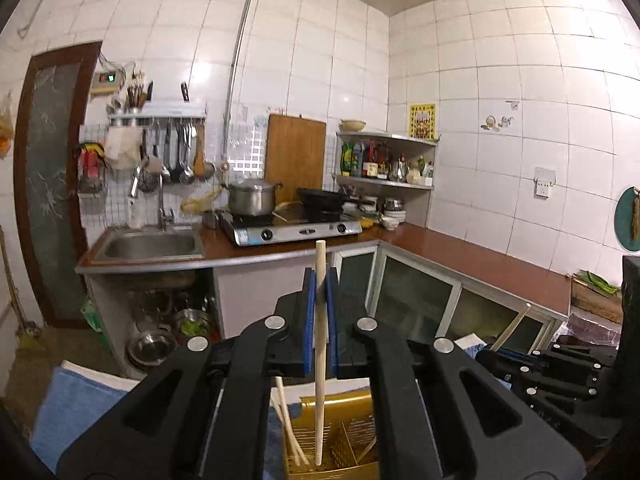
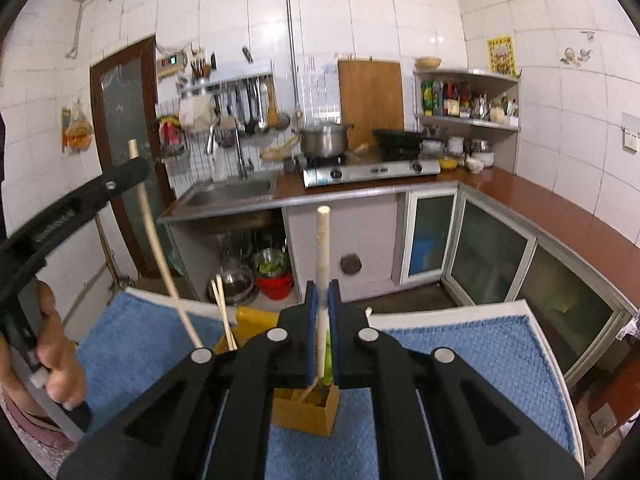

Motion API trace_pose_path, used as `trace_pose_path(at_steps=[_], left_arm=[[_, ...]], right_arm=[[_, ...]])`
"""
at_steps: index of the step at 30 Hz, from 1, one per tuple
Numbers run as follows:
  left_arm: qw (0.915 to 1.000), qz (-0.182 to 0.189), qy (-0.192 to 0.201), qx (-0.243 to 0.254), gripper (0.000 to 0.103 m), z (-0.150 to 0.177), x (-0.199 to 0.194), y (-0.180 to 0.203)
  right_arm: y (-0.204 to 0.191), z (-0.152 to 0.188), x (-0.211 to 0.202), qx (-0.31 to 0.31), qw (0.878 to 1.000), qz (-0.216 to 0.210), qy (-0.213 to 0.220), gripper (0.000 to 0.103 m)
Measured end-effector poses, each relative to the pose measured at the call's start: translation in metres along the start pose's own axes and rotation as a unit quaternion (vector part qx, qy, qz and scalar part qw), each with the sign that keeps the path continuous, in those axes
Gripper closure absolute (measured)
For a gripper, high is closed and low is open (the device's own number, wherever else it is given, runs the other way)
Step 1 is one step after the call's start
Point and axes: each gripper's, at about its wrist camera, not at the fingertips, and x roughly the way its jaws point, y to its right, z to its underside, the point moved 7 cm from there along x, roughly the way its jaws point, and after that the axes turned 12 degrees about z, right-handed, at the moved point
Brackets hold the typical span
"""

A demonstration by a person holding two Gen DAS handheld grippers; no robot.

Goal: Organize utensils
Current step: 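Lower both chopsticks into the yellow holder and open both tools, then grasp a wooden chopstick with the right tool while the left tool reaches the dark spoon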

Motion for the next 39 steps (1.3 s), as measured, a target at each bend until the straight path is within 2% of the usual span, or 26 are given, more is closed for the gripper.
trace_pose_path(at_steps=[5,10,13,17,22,27,28,29,30,32,33,34,36,39], left_arm=[[0.9993,-0.009,-0.037,-0.003,0.099,0.050,0.032,-0.012],[0.9970,-0.005,-0.069,-0.036,0.099,0.090,0.046,-0.031],[0.9961,-0.014,-0.080,-0.037,0.099,0.109,0.047,-0.038],[0.9952,-0.021,-0.088,-0.038,0.098,0.117,0.044,-0.043],[0.9934,-0.032,-0.105,-0.034,0.097,0.127,0.047,-0.046],[0.9906,-0.036,-0.117,-0.061,0.097,0.131,0.043,-0.057],[0.9895,-0.035,-0.124,-0.065,0.092,0.132,0.041,-0.060],[0.9890,-0.036,-0.127,-0.066,0.083,0.133,0.039,-0.060],[0.9890,-0.039,-0.126,-0.066,0.078,0.132,0.035,-0.060],[0.9901,-0.045,-0.118,-0.060,0.062,0.126,0.023,-0.059],[0.9906,-0.046,-0.115,-0.058,0.057,0.124,0.017,-0.058],[0.9908,-0.047,-0.114,-0.056,0.047,0.122,0.012,-0.057],[0.9914,-0.052,-0.109,-0.050,0.041,0.117,-0.004,-0.055],[0.9913,-0.061,-0.105,-0.050,0.024,0.117,-0.027,-0.053]], right_arm=[[-0.002,0.026,0.038,-0.017,0.999,0.008,-0.048,0.097],[-0.004,0.045,0.058,-0.018,0.998,0.007,-0.061,0.097],[-0.007,0.059,0.071,-0.021,0.997,0.007,-0.070,0.097],[-0.007,0.073,0.083,-0.013,0.997,0.006,-0.075,0.097],[-0.008,0.073,0.083,-0.008,0.998,0.004,-0.058,0.097],[-0.006,0.078,0.083,0.002,0.998,-0.013,-0.064,0.096],[-0.004,0.078,0.081,0.005,0.998,-0.014,-0.066,0.096],[-0.003,0.078,0.080,0.009,0.998,-0.015,-0.067,0.090],[-0.001,0.077,0.076,0.014,0.998,-0.020,-0.065,0.077],[0.003,0.074,0.066,0.025,0.998,-0.026,-0.056,0.058],[0.004,0.073,0.063,0.025,0.998,-0.024,-0.054,0.057],[0.007,0.072,0.058,0.026,0.998,-0.020,-0.052,0.057],[0.012,0.072,0.046,0.028,0.998,-0.016,-0.045,0.056],[0.016,0.078,0.029,0.019,0.999,0.002,-0.032,0.045]])
